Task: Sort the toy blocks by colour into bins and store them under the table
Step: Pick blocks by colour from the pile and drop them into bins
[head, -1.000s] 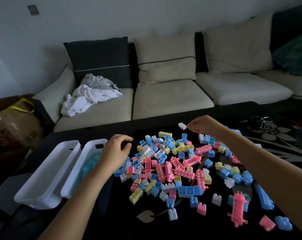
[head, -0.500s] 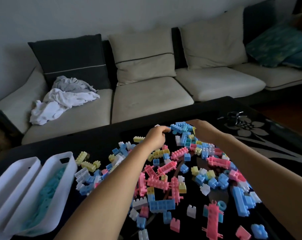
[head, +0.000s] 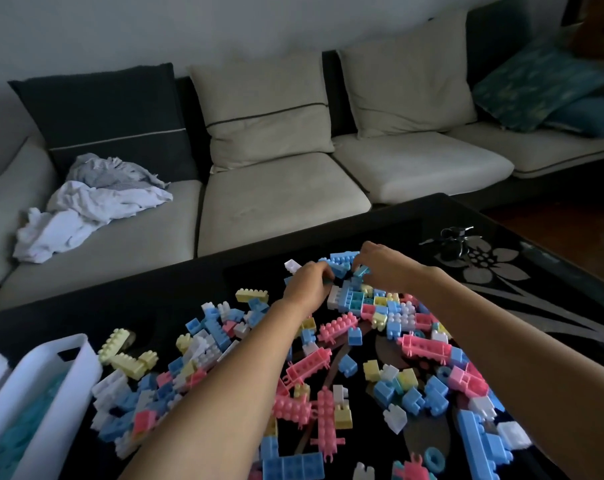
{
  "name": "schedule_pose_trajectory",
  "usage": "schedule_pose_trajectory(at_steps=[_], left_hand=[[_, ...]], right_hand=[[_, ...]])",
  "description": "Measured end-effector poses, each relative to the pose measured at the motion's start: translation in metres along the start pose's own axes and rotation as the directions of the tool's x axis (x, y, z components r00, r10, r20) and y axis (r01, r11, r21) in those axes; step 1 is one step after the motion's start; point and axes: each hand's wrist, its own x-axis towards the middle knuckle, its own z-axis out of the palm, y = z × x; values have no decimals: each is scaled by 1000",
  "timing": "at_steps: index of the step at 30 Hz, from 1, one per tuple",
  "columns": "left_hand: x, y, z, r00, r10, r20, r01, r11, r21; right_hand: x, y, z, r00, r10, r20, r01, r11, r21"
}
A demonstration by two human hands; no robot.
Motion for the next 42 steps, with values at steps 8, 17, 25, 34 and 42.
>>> schedule_pose_trajectory(at_steps=[8,17,25,34,42], left_hand=[[-4,2,-18,982,-168,85,183,959,-218],[-29,40,-17,990,-62,127,97,952,-291],[-52,38,-12,977,137,161,-157,981,118],[-68,25,-17,982,96,165,-133,964,230],[-86,11,-20,998,53,16,-56,937,345]], right_hand=[[-17,12,-10,990,46,-135,-27,990,139],[-32,-13,-23,999,-37,22,35,997,65],[-33,-25,-7,1000,-25,-6,24,997,-71],[-43,-35,-7,997,-19,80,27,994,-107],[-64,-45,-22,982,147,-117,-111,956,272]])
